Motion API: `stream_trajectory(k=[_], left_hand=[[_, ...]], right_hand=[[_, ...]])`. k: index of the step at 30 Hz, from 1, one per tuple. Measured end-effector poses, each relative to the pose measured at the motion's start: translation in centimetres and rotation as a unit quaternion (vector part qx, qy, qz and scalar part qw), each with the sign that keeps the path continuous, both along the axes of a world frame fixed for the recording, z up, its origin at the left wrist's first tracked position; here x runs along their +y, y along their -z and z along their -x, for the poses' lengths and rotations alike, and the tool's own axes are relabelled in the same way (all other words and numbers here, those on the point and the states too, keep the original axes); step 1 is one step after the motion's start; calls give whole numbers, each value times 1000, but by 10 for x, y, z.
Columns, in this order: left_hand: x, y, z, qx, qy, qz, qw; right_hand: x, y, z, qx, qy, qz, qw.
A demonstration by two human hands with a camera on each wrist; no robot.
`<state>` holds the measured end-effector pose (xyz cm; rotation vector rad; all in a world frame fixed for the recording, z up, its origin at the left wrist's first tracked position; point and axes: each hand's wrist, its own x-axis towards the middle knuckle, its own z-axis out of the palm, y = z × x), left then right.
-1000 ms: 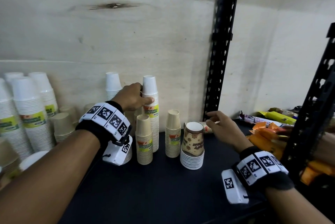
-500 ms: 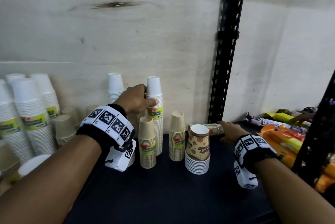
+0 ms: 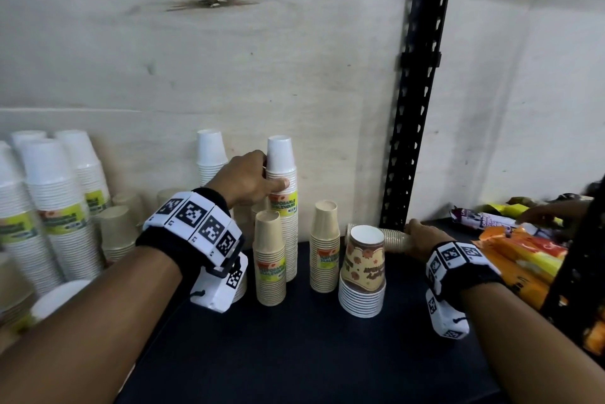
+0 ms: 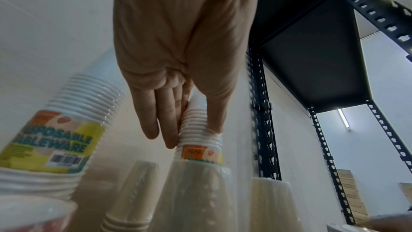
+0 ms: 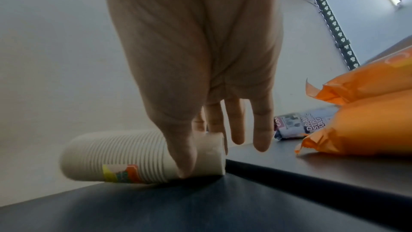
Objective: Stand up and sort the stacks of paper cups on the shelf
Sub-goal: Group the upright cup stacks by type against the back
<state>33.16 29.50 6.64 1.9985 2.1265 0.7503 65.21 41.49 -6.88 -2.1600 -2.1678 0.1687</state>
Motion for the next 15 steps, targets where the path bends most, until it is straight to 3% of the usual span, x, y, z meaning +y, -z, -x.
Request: stream_trajectory(k=[9, 15], left_hand=[[2, 0, 1, -8, 2, 3, 1000], [2, 0, 0, -12, 2, 7, 1000]], right_hand=[[-12, -28, -15, -33, -56, 46, 997], [-13, -59, -34, 80, -45, 27, 995]])
